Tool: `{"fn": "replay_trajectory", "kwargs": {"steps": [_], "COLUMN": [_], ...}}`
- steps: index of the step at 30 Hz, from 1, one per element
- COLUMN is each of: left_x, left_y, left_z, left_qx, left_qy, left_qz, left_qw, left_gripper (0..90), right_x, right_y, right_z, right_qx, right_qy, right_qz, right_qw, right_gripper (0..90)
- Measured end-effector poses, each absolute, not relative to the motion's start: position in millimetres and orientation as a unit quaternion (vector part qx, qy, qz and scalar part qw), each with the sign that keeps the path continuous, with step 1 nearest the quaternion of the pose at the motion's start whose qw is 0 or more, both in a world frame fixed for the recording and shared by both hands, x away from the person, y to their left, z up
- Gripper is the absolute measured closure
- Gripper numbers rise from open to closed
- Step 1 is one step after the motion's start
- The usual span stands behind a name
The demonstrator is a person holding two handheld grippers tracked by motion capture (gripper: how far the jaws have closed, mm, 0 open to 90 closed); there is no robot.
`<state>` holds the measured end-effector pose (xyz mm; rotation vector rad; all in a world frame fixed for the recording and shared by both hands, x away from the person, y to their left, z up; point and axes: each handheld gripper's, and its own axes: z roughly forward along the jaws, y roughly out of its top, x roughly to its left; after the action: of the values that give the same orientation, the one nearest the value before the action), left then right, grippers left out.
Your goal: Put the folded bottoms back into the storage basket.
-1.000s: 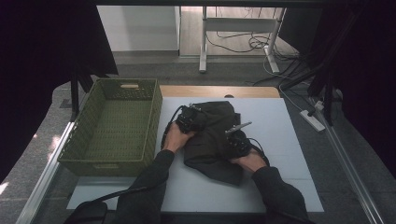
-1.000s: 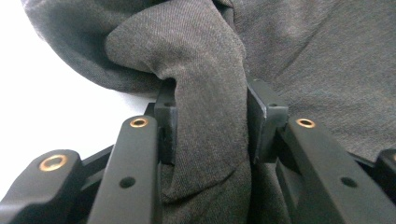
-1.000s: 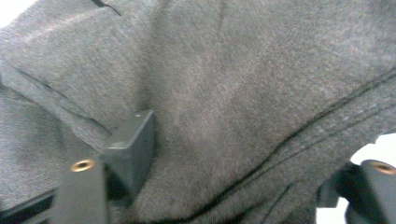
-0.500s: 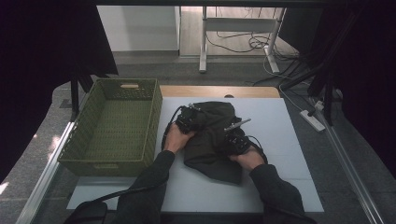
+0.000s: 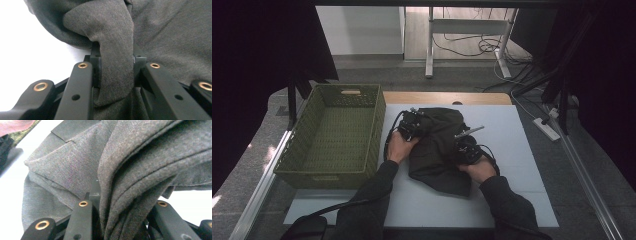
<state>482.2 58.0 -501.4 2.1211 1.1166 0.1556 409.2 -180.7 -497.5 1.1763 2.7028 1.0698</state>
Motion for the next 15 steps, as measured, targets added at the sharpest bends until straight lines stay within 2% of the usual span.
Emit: {"fn": "replay_trajectory", "kwargs": {"steps": [15], "left_x": [487], "left_y": [62], "left_z": [-450], "left_qx": [0.817], "left_qy": [0.436], "left_qz": [0.081], "left_qw": [0.369], "left_gripper": [71.4], "right_x": [412], "right_y": [-183], "right_z": [-457], "right_qx": [0.369], "right_qy": [0.846], "right_qz": [0.385], "right_qw": [0.009], "right_gripper": [66.8]}}
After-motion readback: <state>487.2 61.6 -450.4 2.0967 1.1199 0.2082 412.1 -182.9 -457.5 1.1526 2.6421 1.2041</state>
